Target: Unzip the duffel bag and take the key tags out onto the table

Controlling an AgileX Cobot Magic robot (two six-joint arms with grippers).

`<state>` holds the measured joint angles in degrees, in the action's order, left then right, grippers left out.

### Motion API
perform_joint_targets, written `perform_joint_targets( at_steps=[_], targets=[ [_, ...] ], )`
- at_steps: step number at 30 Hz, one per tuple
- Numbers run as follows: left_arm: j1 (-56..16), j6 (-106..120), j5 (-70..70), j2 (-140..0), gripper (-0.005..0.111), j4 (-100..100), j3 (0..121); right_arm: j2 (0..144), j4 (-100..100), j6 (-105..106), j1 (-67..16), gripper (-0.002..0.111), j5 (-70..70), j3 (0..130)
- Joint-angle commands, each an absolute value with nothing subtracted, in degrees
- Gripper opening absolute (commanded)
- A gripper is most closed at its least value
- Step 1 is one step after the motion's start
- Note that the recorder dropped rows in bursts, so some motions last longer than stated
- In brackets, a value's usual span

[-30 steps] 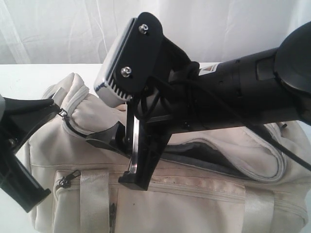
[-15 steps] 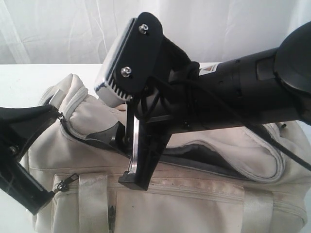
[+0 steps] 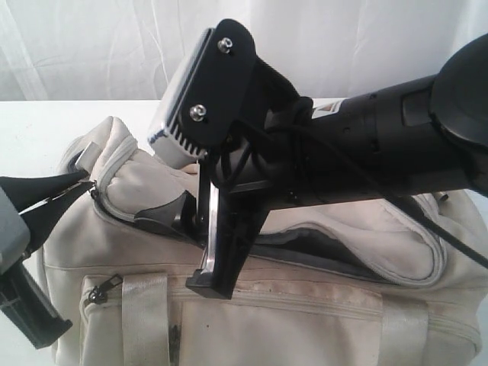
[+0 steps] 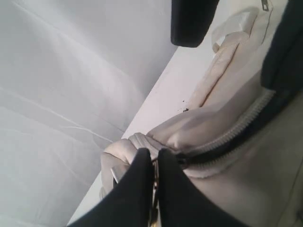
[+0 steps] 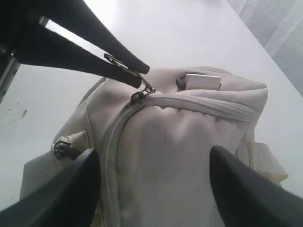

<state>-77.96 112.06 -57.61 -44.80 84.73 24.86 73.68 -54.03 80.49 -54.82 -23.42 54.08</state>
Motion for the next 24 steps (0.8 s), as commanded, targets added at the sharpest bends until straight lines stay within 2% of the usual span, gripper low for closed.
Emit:
perform_joint_targets(
  at_steps=[1, 12, 20, 24],
  targets=[
    [-77.8, 114.5, -57.8, -44.0, 0.000, 85.9, 24.8, 73.3, -54.6, 80.7, -54.9, 0.062, -23.0, 54.2],
    [-77.8, 114.3, -59.1, -44.0, 0.000, 89.7, 24.8, 73.3, -54.8, 80.4, -54.9, 0.062, -23.1, 54.2],
    [-77.8, 114.3, -59.3, -44.0, 0.000, 87.4, 24.8, 73.5, -59.2, 69.6, -54.9, 0.062, -27.7, 54.1],
    [-77.8, 114.5, -58.8, -44.0, 0.000, 86.0, 24.8, 73.5, -59.2, 69.6, -54.9, 0.062, -25.0, 54.1]
  ],
)
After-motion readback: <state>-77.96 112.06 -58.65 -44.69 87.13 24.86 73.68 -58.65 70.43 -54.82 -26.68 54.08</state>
